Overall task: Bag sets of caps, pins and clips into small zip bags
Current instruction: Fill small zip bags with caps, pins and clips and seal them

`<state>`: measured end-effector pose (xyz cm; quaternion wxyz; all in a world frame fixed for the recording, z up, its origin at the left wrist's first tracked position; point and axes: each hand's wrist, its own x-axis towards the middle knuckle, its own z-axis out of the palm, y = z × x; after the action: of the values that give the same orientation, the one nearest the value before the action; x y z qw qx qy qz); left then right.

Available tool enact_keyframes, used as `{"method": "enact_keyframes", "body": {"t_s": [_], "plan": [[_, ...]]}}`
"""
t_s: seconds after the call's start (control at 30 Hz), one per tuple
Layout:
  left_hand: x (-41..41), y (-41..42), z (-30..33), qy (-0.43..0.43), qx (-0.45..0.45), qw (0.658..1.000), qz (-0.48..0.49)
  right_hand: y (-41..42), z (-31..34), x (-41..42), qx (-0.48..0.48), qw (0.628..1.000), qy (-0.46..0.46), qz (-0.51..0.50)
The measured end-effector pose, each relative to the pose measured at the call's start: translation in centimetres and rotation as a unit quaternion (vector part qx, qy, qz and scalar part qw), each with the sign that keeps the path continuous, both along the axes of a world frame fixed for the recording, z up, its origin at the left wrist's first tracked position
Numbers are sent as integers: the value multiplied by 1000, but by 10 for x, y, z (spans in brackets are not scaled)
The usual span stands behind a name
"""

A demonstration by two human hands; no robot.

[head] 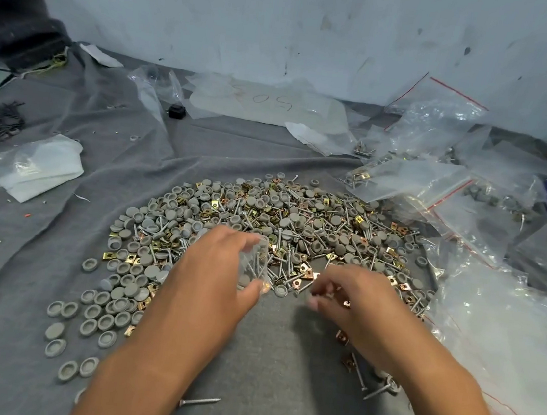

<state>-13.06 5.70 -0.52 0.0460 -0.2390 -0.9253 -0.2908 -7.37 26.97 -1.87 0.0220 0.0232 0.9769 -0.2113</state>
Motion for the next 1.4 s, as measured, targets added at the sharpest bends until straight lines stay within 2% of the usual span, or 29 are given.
{"method": "enact_keyframes", "body": {"t_s": [0.1, 0.13, 0.2, 0.3, 0.43, 0.53, 0.63, 0.73, 0.87, 0.93, 1.13, 1.3, 1.4], "plan": [[0, 1, 0, -1, 1, 1000, 1, -20, 15, -1, -162, 973, 162, -9], [0, 1, 0, 0, 1, 1000, 2, -29, 18, -1, -187, 961, 204, 13], [-1, 2, 0, 0, -3, 1000, 3, -47, 19, -3, -165, 950, 259, 59], [-1, 1, 0, 3, -8, 1000, 1, -60, 11, -6, -131, 950, 271, 83], [-1, 1, 1, 10, -2, 1000, 2, -65, 10, -11, -161, 944, 271, 97], [-1, 0, 2, 12, 8, 1000, 9, -55, 12, -14, -179, 939, 291, 48], [1, -4, 4, 17, 28, 999, 12, -31, 11, -16, -178, 953, 244, -25], [0, -6, 7, 19, 51, 998, 16, -14, 2, -15, -111, 977, 174, -59], [-1, -7, 9, 17, 48, 998, 24, -16, -7, -18, 6, 997, 58, -43], [0, -6, 9, 15, 47, 999, 21, -21, -11, -21, 32, 998, 20, -46], [-2, -8, 8, 9, 42, 999, 21, -27, -16, -25, 40, 997, 27, -65], [-1, -6, 7, 11, 38, 999, 23, -36, -20, -26, 10, 996, 22, -88], [-1, -6, 8, 11, 40, 999, 23, -40, -25, -28, 49, 991, 41, -118]]}}
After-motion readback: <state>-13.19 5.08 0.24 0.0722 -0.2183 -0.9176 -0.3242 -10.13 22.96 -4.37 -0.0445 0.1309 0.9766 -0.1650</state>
